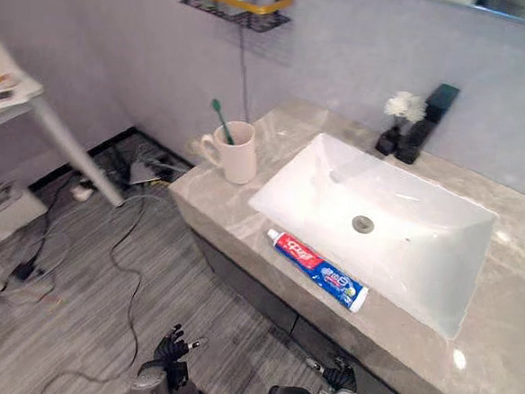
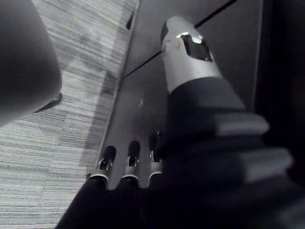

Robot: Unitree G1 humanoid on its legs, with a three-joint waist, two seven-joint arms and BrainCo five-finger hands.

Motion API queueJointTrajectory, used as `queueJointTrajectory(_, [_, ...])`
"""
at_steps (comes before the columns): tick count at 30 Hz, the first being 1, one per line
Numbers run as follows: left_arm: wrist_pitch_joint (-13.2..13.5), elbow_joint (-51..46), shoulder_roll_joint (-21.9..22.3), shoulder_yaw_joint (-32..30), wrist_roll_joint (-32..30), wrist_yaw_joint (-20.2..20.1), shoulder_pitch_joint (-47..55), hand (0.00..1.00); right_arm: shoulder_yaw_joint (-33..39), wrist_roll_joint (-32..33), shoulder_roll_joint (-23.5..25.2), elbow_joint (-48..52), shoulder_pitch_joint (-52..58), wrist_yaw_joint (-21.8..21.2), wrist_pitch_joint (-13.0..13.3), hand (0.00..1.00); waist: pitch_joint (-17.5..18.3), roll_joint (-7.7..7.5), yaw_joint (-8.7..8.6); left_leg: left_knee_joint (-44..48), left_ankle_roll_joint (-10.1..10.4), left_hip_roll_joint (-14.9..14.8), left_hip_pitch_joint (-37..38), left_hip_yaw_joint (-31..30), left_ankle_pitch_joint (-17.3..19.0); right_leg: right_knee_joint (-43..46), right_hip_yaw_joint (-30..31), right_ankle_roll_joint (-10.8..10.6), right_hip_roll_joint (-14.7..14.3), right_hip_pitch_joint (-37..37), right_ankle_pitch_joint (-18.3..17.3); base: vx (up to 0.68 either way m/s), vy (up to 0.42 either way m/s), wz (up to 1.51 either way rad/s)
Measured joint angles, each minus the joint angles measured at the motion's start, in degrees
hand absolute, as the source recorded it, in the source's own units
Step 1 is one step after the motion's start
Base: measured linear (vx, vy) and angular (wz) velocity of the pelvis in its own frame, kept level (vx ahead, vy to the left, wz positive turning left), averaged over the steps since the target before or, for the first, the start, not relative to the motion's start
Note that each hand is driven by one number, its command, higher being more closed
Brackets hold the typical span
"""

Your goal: Organize washtable

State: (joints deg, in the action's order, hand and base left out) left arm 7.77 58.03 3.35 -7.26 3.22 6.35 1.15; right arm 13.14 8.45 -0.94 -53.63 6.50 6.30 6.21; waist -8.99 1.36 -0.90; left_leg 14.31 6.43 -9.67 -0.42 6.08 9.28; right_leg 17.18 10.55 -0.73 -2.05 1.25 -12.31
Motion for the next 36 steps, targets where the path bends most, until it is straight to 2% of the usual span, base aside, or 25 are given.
queueJointTrajectory(1, [0.0,0.0,-1.1,-0.1,0.0,0.0,0.4,0.0,0.0,0.0,0.7,0.1,0.7,-0.1,0.1,0.0,0.6,-0.86,-0.06,-1.1,-1.0,1.0,1.1,3.3,0.6,-0.4,1.8,-1.0,1.4,0.1,0.1,0.08,0.3,-1.25])
queueJointTrajectory(2, [0.0,0.0,-1.6,-0.1,-0.1,0.0,0.6,0.0,-0.1,-0.1,1.1,0.0,0.9,-0.1,0.1,0.0,0.9,-1.56,0.03,-1.8,-1.2,1.4,1.8,4.6,0.7,-0.5,2.6,-1.4,1.8,0.1,0.3,0.06,0.253,-1.02])
queueJointTrajectory(3, [0.0,0.0,-2.5,-0.1,-0.1,0.0,1.2,0.0,-0.1,-0.1,1.9,0.0,1.1,-0.2,0.1,0.0,1.6,-2.93,0.06,-3.0,-1.6,2.3,3.1,7.0,0.8,-0.9,4.2,-2.2,2.8,0.4,0.4,0.04,0.187,-0.72])
queueJointTrajectory(4, [0.0,0.0,-2.8,-0.1,-0.2,0.0,1.3,0.0,-0.1,-0.1,2.1,0.0,1.3,-0.2,0.1,0.0,2.0,-3.44,0.08,-3.6,-1.9,2.7,3.6,8.0,0.9,-1.0,4.8,-2.6,3.1,0.6,0.5,0.04,0.211,-0.82])
queueJointTrajectory(5, [0.0,0.0,-2.9,-0.1,-0.6,-0.1,1.4,0.0,-0.1,-0.1,2.3,0.0,1.6,-0.2,0.1,0.0,2.2,-3.62,0.19,-4.3,-2.3,3.1,4.4,10.0,1.1,-1.1,5.4,-3.5,3.5,1.1,1.0,0.04,0.173,-0.77])
queueJointTrajectory(7, [-0.1,0.1,-3.0,-0.1,-0.6,-0.1,1.5,0.0,-0.2,-0.2,2.3,0.0,1.4,-0.3,0.1,0.0,2.2,-3.47,0.05,-4.8,-2.5,3.7,5.7,12.7,1.2,-0.8,4.9,-3.9,4.3,2.3,1.4,0.05,0.142,-0.73])
queueJointTrajectory(8, [-0.1,0.5,-2.9,-0.1,-0.6,-0.1,1.5,0.0,-0.2,-0.6,1.8,0.1,1.2,-0.3,0.1,0.0,2.1,-2.67,0.12,-5.7,-2.6,3.5,6.4,14.6,1.1,-0.1,0.8,-3.7,4.7,4.1,2.5,0.05,0.089,-0.76])
queueJointTrajectory(10, [-0.1,1.0,-3.0,0.0,-0.6,0.0,1.6,0.0,-0.1,-1.3,1.0,-0.1,0.9,-0.2,0.2,0.0,2.1,-1.48,0.06,-7.6,-2.7,3.1,8.3,19.2,0.9,0.6,-16.7,-2.5,8.9,6.1,3.2,0.05,0.052,-0.86])
queueJointTrajectory(12, [-0.1,2.5,-3.3,0.6,-0.6,0.0,1.9,0.0,-0.1,-1.4,0.2,-1.0,0.2,-0.2,0.3,0.0,2.6,-0.26,-0.62,-9.4,-1.7,2.5,9.3,19.8,0.2,-0.5,-24.8,-2.6,10.7,5.8,4.6,0.07,-0.013,-0.47])
queueJointTrajectory(13, [-0.2,2.8,-3.7,0.8,-0.6,-0.1,1.7,0.0,-0.1,-1.4,0.0,-1.5,0.0,-0.2,0.3,0.0,2.9,-0.42,-0.93,-9.9,-1.3,2.6,9.3,19.7,-0.2,-1.0,-24.4,-2.3,9.9,5.6,4.9,0.11,-0.055,-0.29])
queueJointTrajectory(15, [-0.2,3.2,-3.4,2.7,-0.6,-0.2,1.4,0.0,0.1,-2.0,-0.9,-2.6,-1.2,-0.1,0.4,0.0,2.1,1.25,-1.35,-10.4,-0.4,1.6,9.4,18.1,-1.0,-3.6,-23.9,-1.7,8.0,4.4,5.9,0.11,-0.089,-0.17])
queueJointTrajectory(17, [-0.3,3.3,-3.1,2.6,-0.6,-0.2,1.3,0.0,0.3,-2.0,-1.8,-3.6,-1.7,-0.1,0.5,0.0,1.9,1.64,-1.26,-10.4,0.0,1.4,9.8,17.5,-2.2,-5.1,-24.0,-1.6,7.6,3.4,6.3,0.07,-0.088,-0.07])
queueJointTrajectory(19, [-0.4,3.1,-3.2,1.9,-0.7,-0.2,1.3,0.0,0.6,-2.1,-2.0,-4.6,-1.8,0.0,0.4,0.0,1.6,1.14,-1.3,-6.8,0.6,0.8,10.0,16.9,-3.0,-8.9,-24.3,-1.4,7.1,-0.8,7.1,0.09,-0.114,0.13])
queueJointTrajectory(21, [-0.3,2.5,-3.2,0.7,-0.7,-0.3,1.1,0.0,0.6,-2.1,-1.8,-4.6,-1.7,-0.1,0.4,0.0,0.9,-0.23,-1.02,-1.7,0.7,0.1,8.8,16.6,-2.9,-10.3,-24.1,-1.3,7.3,-2.7,7.2,0.04,-0.062,-0.04])
queueJointTrajectory(22, [-0.3,1.6,-3.6,-0.7,-0.7,-0.4,1.1,0.0,0.5,-2.2,-0.9,-4.5,-1.4,-0.1,0.4,0.0,0.6,-1.1,0.13,7.9,0.8,-1.9,5.4,16.2,-2.8,-11.5,-22.8,-1.1,7.2,-4.1,7.4,0.01,-0.05,-0.27])
queueJointTrajectory(23, [-0.3,1.5,-3.7,-1.0,-0.7,-0.4,1.1,0.0,0.4,-2.2,-0.7,-4.5,-1.4,-0.1,0.3,0.0,0.5,-1.25,0.37,9.3,0.8,-2.4,4.6,16.2,-2.8,-11.6,-22.4,-0.9,7.1,-4.1,7.4,0.03,-0.04,-0.45])
queueJointTrajectory(24, [-0.3,1.0,-4.1,-2.0,-0.6,-0.5,1.3,0.0,0.3,-2.1,0.1,-4.1,-1.3,-0.1,0.3,0.0,0.2,-1.53,0.98,13.8,0.0,-3.6,2.5,15.2,-1.2,-12.1,-21.1,-0.1,6.7,-4.3,6.9,0.05,0.034,-0.48])
queueJointTrajectory(25, [-0.3,0.9,-3.9,-2.3,-0.6,-0.4,1.3,0.0,0.4,-2.1,-0.1,-4.0,-1.4,0.0,0.2,0.0,0.0,-0.96,1.3,13.3,-0.9,-3.3,2.0,13.5,1.6,-12.4,-19.6,-0.1,6.4,-4.4,6.9,0.06,0.052,-0.55])
queueJointTrajectory(26, [-0.3,0.9,-3.8,-2.3,-0.6,-0.5,1.3,0.0,0.4,-2.0,-0.2,-4.0,-1.4,0.0,0.0,0.0,-0.1,-0.84,1.48,12.1,-1.4,-2.7,1.9,12.9,2.4,-12.4,-18.8,-0.1,6.4,-4.5,6.9,0.07,0.089,-0.59])
queueJointTrajectory(27, [-0.3,0.9,-3.9,-2.3,-0.6,-0.3,1.3,0.0,0.4,-2.0,-0.1,-4.0,-1.4,0.0,0.0,0.0,-0.2,-0.99,1.52,9.1,-1.9,-0.8,1.1,11.1,3.3,-12.5,-17.6,-0.2,7.0,-4.8,6.8,0.07,0.123,-0.56])
queueJointTrajectory(29, [0.0,0.4,-3.9,-2.3,-0.6,-0.1,1.5,0.0,0.4,-1.9,-0.2,-3.9,-1.2,0.1,0.0,0.0,-0.3,-1.03,1.63,0.9,-1.5,2.4,0.1,7.0,2.4,-12.2,-16.0,-1.9,8.1,-4.9,6.4,0.06,0.156,-0.54])
queueJointTrajectory(30, [0.0,0.4,-3.0,-2.2,-0.7,-0.2,1.9,0.0,0.4,-2.0,-0.9,-3.6,-1.1,0.1,0.1,0.0,-0.3,0.39,1.74,-2.7,-2.5,2.7,0.2,4.7,-1.5,-11.9,-14.8,-3.2,7.4,-4.9,6.0,0.08,0.199,-0.53])
queueJointTrajectory(32, [-0.2,0.5,-3.6,-2.4,-0.7,0.1,2.7,0.0,0.3,-2.1,-0.7,-3.7,-0.9,0.1,0.0,0.0,0.1,0.37,1.52,-2.8,-3.1,4.1,1.4,6.5,-0.5,-12.7,-13.5,-4.7,8.7,-6.4,6.5,0.18,0.255,-0.39])
queueJointTrajectory(33, [-0.6,0.5,-4.2,-2.5,-0.7,0.3,2.9,0.0,0.5,-2.1,0.0,-3.3,-0.4,0.1,0.1,0.0,0.8,-1.38,1.63,-4.5,-3.4,5.3,2.2,7.3,-0.6,-12.5,-13.5,-5.0,9.9,-6.0,6.4,0.18,0.203,-0.12])
queueJointTrajectory(36, [-1.2,0.6,-4.8,-2.5,-0.6,0.5,3.1,0.0,0.5,-2.2,0.6,-3.5,-0.3,0.1,0.0,0.0,1.1,-2.51,1.7,-7.8,-4.6,7.7,4.3,7.4,-1.5,-12.5,-13.7,-6.0,11.7,-6.1,5.6,0.18,0.134,0.07])
